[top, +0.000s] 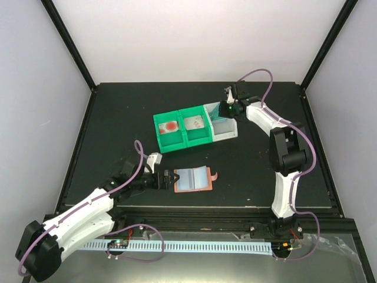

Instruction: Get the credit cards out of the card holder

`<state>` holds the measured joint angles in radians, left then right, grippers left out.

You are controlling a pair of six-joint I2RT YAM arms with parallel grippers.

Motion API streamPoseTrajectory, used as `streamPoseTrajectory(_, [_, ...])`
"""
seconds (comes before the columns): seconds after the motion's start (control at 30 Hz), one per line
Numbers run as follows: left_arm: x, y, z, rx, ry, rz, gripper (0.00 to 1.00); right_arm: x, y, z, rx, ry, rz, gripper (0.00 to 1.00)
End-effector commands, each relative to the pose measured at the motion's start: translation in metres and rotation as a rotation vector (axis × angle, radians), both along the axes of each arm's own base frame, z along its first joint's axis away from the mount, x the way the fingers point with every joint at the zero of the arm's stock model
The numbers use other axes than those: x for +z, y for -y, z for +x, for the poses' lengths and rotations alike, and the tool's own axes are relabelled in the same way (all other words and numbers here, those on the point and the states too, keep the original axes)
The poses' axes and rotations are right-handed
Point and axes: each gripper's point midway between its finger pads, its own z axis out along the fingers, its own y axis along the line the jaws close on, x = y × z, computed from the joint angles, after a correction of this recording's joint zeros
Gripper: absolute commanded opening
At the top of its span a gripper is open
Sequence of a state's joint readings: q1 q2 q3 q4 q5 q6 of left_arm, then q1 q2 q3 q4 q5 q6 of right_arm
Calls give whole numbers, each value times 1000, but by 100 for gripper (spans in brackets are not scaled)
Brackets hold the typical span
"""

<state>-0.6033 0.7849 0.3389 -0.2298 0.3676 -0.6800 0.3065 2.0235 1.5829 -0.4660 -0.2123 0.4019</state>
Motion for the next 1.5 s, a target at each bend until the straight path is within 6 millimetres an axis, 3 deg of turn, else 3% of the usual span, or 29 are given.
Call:
streamPoseTrajectory(0.0, [21, 7, 10, -14, 54, -26, 99, 4, -4, 11, 11, 10, 35, 1])
streamPoseTrajectory(0.4, [18, 7, 11, -10, 44, -24, 99, -17, 9, 28, -32, -17, -9, 6])
streamPoseTrajectory(0.9, [16, 7, 9, 0, 25, -36, 99, -6, 29, 28, -100, -9, -101, 15])
streamPoseTrajectory(1.17, [16, 8, 10, -15, 34, -26, 99, 16, 28, 6, -101, 2, -41, 15])
streamPoseTrajectory(1.47, [10, 13, 9, -41, 4, -20, 99, 30, 24, -50, -86, -6, 78, 16])
